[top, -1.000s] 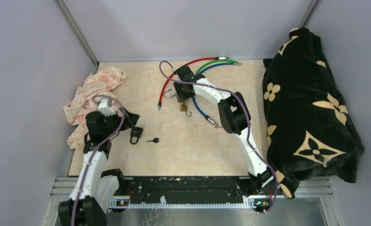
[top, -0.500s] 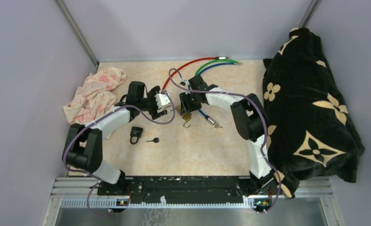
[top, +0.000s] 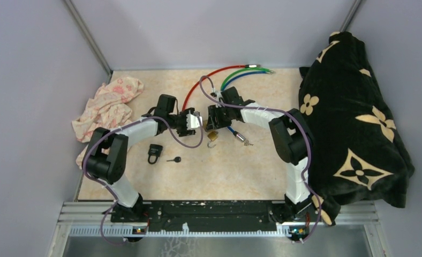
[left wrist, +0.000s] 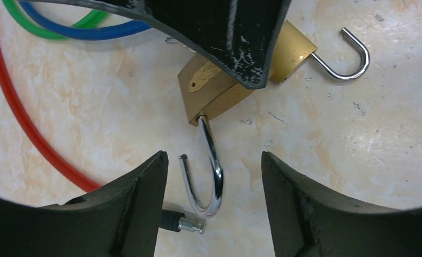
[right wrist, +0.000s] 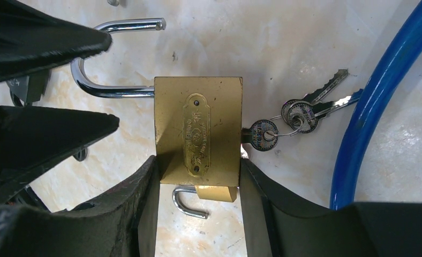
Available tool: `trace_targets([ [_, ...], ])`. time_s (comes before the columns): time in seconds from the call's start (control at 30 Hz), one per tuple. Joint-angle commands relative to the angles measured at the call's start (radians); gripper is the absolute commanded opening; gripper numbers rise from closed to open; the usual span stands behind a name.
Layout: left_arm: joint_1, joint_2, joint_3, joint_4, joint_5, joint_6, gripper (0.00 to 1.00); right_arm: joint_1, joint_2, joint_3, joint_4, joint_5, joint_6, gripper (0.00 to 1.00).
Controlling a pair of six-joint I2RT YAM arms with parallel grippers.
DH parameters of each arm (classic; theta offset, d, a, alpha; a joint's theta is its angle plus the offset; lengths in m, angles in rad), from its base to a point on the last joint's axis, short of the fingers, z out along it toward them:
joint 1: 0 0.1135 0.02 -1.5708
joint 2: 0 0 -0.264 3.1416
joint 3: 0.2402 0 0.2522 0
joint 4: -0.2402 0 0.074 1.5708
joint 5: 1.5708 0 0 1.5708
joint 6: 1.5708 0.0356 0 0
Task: Lock with the key
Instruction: Pick up the lock from the center of the board.
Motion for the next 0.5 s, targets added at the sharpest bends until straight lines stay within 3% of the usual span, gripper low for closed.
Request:
trace_targets([
  [0.0,-0.018,0.034,0.0,-0.015,0.007,-0.003,0.67,-0.002,-0.089,0.035,0.107,-0.05,0.006,0.0],
  [0.13,-0.018,0.058,-0.015,0.062,-0.07,-0.048,0.5,-0.002,-0.094,0.03,0.109,-0.06,0.0,0.0],
  [0.37,-0.023,0.071,-0.05,0.215,-0.154,-0.054,0.0,-0.002,-0.098,0.017,0.128,-0.077,-0.003,0.0],
  [0.47,-0.024,0.054,-0.027,0.216,-0.135,-0.131,0.0,-0.003,-0.104,0.011,0.135,-0.092,-0.019,0.0],
])
